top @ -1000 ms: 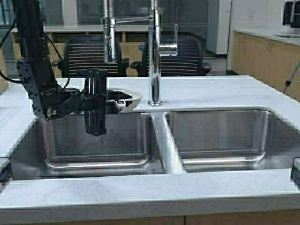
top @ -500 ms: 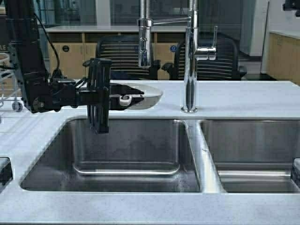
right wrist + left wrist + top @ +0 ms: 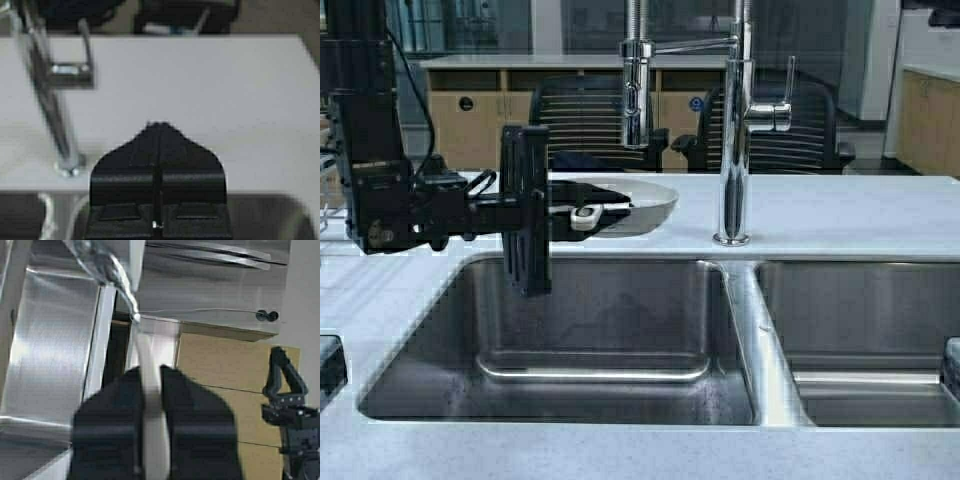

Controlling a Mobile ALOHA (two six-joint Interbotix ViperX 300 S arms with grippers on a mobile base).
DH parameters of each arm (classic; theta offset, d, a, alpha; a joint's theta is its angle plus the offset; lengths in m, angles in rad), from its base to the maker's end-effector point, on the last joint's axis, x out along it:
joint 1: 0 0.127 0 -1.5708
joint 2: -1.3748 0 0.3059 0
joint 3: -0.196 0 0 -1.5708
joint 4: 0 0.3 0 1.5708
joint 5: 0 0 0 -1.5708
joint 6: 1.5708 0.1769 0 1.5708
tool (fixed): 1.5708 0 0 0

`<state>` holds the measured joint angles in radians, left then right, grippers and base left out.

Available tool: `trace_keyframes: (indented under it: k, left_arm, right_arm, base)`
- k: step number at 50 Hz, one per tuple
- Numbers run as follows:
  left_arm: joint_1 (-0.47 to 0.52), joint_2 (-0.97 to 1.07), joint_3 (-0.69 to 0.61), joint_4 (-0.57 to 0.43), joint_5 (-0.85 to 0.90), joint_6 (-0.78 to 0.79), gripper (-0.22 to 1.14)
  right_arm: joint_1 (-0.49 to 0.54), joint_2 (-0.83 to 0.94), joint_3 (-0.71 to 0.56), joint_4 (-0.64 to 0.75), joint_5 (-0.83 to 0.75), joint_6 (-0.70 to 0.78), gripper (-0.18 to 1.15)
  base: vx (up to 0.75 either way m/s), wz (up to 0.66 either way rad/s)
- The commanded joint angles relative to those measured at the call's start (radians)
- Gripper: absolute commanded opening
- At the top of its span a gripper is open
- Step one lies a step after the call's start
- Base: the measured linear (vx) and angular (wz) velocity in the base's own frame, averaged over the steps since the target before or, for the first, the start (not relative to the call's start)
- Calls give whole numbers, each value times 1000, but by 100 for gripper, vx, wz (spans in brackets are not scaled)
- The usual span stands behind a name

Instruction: Wash the pan

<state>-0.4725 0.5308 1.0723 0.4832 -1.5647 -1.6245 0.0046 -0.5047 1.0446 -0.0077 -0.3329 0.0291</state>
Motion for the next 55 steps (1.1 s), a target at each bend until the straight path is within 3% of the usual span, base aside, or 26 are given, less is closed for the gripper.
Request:
trace_keyframes:
  k: [1, 7, 9, 15, 33, 55]
  left_arm:
    - [-5, 12, 2, 3, -37, 15, 2]
    - [-3, 34, -2, 5, -54, 15, 2]
    - [-8, 38, 0, 5, -54, 15, 2]
    - [-14, 46, 6, 5, -64, 15, 2]
    - [-14, 52, -11, 3, -64, 14, 2]
    - [-14, 72, -17, 2, -64, 14, 2]
  right_arm:
    - [28, 137, -129, -3, -15, 2, 44]
    - [69, 302, -261, -40, -15, 0, 104]
    - [77, 345, -302, -61, -15, 0, 112]
    - [89, 460, -417, -83, -20, 2, 101]
    - [91, 680, -649, -135, -6, 26, 102]
    - [91, 830, -810, -144, 29, 66, 102]
  base:
    - [0, 0]
    - [0, 0]
    - [-1, 0]
    - [-1, 0]
    - [0, 0]
    - [0, 0]
